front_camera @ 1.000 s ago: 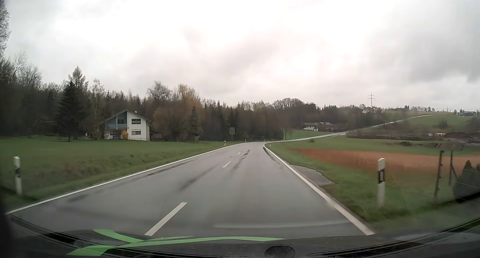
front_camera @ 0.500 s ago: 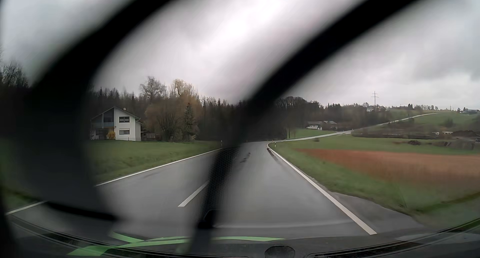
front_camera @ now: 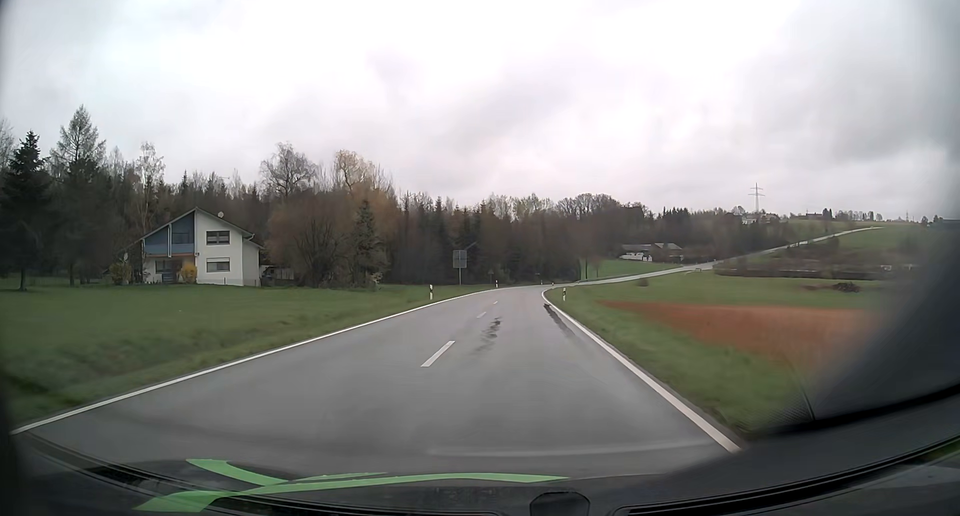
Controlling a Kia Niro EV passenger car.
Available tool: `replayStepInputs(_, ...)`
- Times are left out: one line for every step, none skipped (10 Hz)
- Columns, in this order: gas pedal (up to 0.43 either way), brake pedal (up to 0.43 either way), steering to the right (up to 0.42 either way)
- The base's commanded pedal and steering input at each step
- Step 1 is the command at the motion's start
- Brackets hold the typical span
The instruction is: Follow the waypoints while adhering to traffic rules and regulations
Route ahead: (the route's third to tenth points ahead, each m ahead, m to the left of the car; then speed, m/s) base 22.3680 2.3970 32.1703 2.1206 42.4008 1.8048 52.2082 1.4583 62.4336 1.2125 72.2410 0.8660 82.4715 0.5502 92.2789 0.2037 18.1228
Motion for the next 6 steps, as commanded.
replayStepInputs(0.067,0.0,-0.004)
replayStepInputs(0.079,0.0,-0.003)
replayStepInputs(0.079,0.0,0.0)
replayStepInputs(0.087,0.0,0.0)
replayStepInputs(0.098,0.0,0.0)
replayStepInputs(0.098,0.0,0.0)
